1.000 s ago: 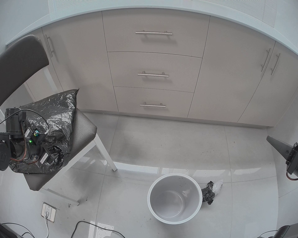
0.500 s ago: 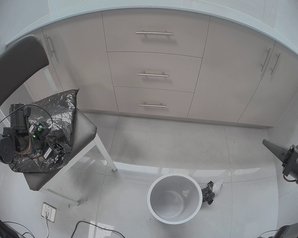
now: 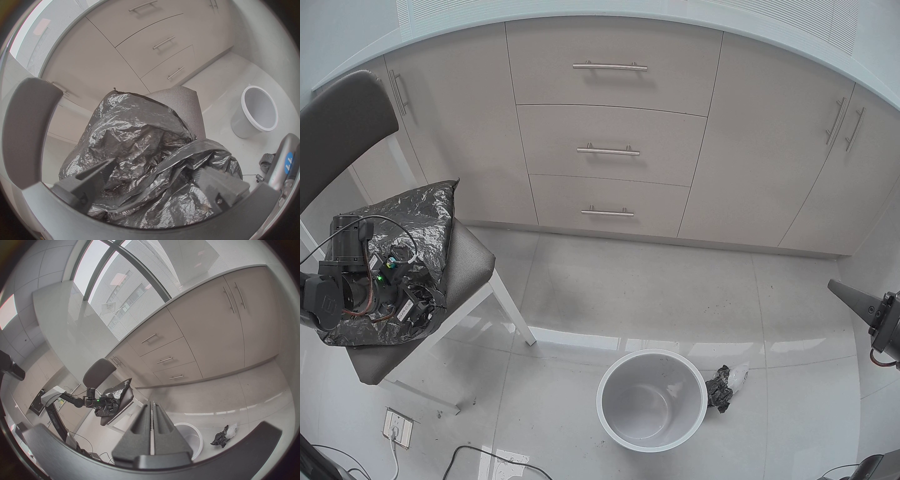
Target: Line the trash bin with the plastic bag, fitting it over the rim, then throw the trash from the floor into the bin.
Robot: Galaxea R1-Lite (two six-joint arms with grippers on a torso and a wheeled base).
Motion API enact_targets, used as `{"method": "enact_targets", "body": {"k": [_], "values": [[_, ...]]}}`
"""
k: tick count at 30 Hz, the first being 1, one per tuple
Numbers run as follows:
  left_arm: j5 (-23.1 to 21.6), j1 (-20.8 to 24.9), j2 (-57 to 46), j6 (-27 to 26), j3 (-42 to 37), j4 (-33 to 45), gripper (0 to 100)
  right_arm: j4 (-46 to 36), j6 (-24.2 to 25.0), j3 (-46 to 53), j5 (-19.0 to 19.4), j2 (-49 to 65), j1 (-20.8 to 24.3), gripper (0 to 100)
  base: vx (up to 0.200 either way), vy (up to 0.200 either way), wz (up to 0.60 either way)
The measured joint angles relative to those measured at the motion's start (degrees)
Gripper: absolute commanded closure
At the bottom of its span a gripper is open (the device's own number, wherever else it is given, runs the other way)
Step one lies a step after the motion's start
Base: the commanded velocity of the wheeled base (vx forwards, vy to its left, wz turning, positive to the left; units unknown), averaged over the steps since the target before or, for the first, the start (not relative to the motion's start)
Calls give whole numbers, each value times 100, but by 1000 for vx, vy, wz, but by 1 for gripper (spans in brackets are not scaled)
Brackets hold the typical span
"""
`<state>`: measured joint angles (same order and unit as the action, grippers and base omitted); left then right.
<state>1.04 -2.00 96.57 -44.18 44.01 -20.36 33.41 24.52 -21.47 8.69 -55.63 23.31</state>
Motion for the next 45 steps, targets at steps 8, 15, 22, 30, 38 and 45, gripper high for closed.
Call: {"method": "enact_targets", "body": {"k": [8,15,22,30,38,45], "values": [[0,7,37,15,-11,-2,100,0,9,-6,6,-5,-2,100,0,0,0],[-33,115,4,709,-13,-2,100,5,9,-6,6,-13,-5,100,0,0,0],[-152,605,-250,3178,56,-208,100,5,2,9,9,-27,-2,100,0,0,0],[132,1282,-969,6205,406,28,100,9,-35,22,6,-105,0,100,0,0,0],[372,2462,-1981,9049,1024,928,100,9,-421,-66,-38,-311,138,100,0,0,0],[739,3483,-2285,9555,1462,1278,100,-11,-919,-428,-653,-909,791,100,0,0,0]]}}
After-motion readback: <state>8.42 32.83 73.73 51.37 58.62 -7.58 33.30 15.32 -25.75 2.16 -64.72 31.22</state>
